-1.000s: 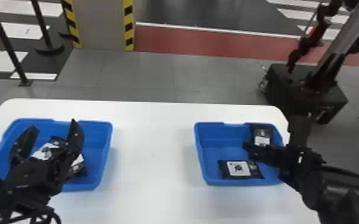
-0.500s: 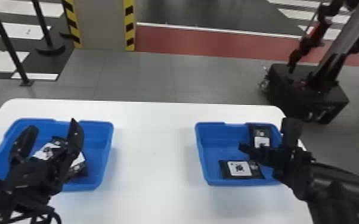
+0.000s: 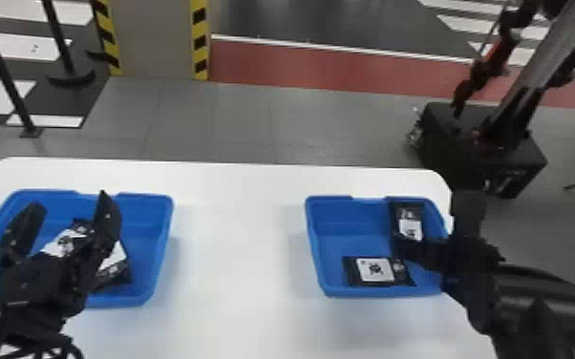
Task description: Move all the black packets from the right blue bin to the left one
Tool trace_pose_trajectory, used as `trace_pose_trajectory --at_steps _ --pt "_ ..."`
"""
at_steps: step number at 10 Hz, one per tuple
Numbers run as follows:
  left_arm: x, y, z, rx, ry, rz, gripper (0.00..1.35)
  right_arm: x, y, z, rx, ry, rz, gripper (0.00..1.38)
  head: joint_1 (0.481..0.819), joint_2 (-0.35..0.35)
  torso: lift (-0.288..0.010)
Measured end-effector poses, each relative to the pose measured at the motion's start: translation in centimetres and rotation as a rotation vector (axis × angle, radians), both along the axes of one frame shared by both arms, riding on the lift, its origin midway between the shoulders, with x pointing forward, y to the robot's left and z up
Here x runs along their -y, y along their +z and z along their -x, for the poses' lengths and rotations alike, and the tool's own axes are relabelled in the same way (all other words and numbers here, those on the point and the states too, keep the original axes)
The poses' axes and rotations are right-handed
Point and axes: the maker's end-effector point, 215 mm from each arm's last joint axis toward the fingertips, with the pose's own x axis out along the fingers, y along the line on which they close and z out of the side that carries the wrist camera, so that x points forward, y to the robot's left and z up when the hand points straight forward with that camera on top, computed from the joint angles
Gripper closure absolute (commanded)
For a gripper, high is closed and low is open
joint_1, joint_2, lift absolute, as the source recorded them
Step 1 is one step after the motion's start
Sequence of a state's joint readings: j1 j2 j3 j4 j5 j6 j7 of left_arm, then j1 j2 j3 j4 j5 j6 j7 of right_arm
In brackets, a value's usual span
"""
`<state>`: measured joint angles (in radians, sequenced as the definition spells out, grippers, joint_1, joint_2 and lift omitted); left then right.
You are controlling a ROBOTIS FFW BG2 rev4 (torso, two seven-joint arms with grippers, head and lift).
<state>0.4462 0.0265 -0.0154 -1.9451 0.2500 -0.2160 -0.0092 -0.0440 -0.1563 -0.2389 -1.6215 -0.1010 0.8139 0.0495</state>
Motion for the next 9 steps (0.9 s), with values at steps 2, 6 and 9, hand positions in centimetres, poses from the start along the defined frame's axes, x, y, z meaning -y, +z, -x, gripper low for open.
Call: trace_pose_trajectory --at_steps 2,6,9 --pt "0.0 0.0 0.0 -0.002 -0.001 -0.001 0.23 0.4 -1.0 0.5 -0.025 -0.005 -0.006 0.20 0.695 -0.187 -0.110" --pt "0.0 -0.1 0.0 -0.002 0.000 -0.002 0.23 0.1 -2.7 0.6 -0.038 -0.010 -0.037 0.20 0.695 -0.186 -0.110" --pt "0.0 -0.1 -0.1 -0.003 -0.001 -0.002 0.23 -1.2 -2.4 -0.7 -0.021 0.006 -0.058 0.52 0.695 -0.170 -0.110"
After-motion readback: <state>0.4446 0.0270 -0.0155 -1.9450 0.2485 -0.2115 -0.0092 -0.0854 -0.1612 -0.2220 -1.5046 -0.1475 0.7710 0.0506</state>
